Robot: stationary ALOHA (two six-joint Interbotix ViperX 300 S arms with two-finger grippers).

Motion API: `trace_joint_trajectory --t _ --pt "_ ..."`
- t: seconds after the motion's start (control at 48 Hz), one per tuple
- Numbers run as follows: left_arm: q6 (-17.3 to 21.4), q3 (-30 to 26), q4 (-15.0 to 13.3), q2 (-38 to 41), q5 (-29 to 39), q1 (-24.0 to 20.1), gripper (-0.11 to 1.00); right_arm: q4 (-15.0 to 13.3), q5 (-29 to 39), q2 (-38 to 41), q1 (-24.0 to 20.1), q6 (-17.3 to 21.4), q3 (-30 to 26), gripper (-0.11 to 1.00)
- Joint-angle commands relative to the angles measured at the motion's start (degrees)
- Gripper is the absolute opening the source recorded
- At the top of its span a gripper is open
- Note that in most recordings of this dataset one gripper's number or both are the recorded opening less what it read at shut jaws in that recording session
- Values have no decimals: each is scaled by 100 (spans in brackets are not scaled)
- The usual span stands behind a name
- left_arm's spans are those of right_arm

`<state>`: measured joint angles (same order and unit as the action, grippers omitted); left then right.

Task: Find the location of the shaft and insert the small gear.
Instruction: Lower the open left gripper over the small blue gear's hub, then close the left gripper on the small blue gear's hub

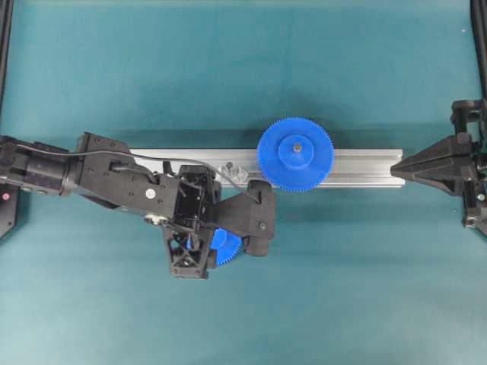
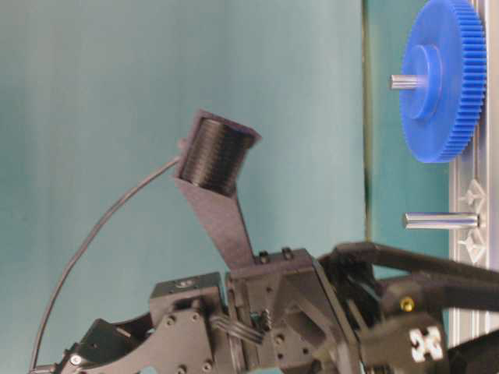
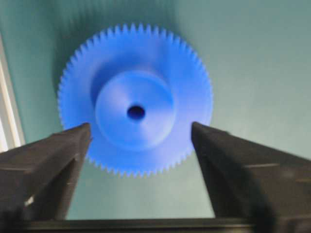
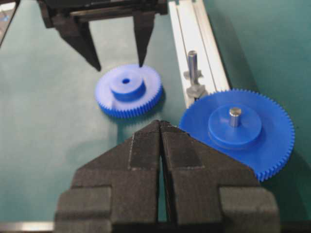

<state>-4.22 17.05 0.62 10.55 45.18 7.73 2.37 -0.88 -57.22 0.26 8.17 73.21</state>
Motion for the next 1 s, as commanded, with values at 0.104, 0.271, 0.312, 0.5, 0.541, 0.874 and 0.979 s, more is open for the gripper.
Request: trace_joint_trajectory --t 0.104,0.271,0.312,0.5,0.541,0.874,0.979 --pt "70 -141 18 -88 -132 26 91 0 -35 26 9 53 -62 -1" --pt "79 -105 9 -62 -105 18 92 9 -35 9 9 53 -53 -1" --pt "79 -114 18 -62 -105 18 92 0 -35 0 9 53 -44 -1" --pt "79 -149 18 0 -97 18 92 0 -26 -62 9 53 -18 -1" --pt "79 -158 18 0 -97 18 92 9 -18 -70 9 53 -9 -1" --pt "70 -149 18 97 -97 26 92 9 -9 -105 9 53 -9 -1" --pt "70 -158 18 149 -97 18 92 0 -9 -105 9 53 0 -1"
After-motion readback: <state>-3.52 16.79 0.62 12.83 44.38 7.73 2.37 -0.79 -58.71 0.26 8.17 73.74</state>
